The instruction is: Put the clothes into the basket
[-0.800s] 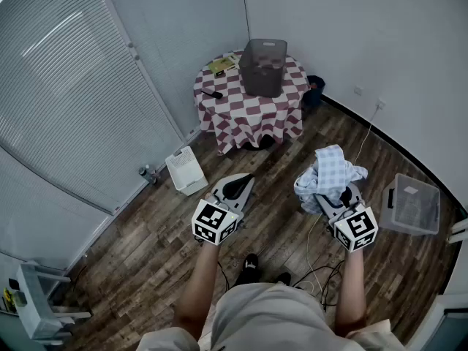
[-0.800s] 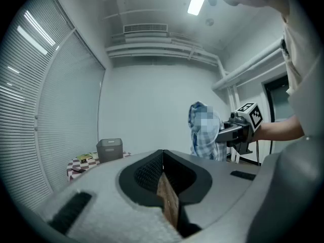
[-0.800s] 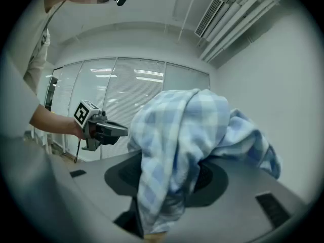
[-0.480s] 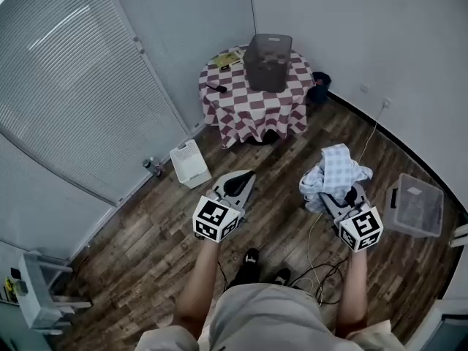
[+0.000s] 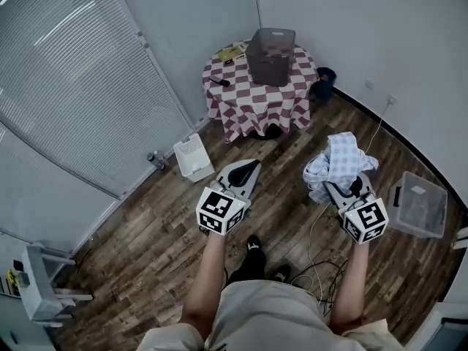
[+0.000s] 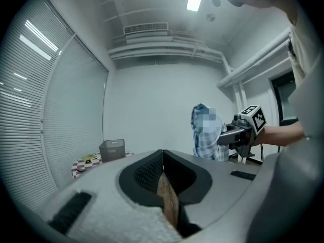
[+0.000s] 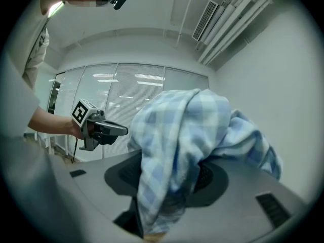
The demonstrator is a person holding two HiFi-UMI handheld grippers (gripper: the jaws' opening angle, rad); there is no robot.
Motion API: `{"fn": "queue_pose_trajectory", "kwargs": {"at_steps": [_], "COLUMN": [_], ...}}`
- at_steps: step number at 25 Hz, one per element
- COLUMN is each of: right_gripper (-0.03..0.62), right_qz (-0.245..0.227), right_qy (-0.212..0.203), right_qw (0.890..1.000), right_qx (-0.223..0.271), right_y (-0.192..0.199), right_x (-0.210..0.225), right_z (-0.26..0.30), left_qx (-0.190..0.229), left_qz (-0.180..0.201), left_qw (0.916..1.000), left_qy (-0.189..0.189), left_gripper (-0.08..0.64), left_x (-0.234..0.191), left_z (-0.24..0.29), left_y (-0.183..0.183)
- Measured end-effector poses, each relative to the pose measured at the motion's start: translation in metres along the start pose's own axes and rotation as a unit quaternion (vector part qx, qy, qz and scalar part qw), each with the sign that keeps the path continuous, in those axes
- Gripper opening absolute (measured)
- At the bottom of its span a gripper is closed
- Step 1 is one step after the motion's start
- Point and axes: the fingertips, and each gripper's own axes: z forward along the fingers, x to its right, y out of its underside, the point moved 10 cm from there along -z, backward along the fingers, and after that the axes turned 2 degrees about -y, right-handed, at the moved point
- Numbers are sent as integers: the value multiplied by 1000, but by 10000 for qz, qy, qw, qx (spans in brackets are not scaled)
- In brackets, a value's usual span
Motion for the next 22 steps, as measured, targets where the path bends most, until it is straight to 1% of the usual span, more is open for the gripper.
{"fn": "queue_pose_trajectory", "kwargs": {"at_steps": [4, 7, 10, 14, 18, 22], "right_gripper": [209, 209, 209, 209, 209, 209], "right_qz": [-103, -200, -103, -81, -154, -58], "right_qy": [-108, 117, 327, 237, 145, 110], "right_qw": [9998, 9997, 9993, 9996, 9998, 9999], "right_qx": [94, 82, 117, 100, -26, -69], "right_y": [-3, -5, -6, -10, -12, -8], "right_x": [9, 14, 22, 34, 42, 52], "right_z": [14, 27, 42, 70, 102, 134], "left_qx": [-34, -52, -33, -126, -33, 13], "left_qz": [103, 98, 35, -62, -137, -178], "left_qw": [9999, 9999, 10000, 9999, 9998, 9997], "left_qy": [17, 15, 49, 91, 125, 145], "left_gripper": [15, 15, 15, 15, 15, 15], "left_x": [-9, -20, -33, -58, -80, -101], "left_z": [18, 32, 45, 70, 92, 111], "left_y": [-7, -5, 2, 7, 3, 6]}}
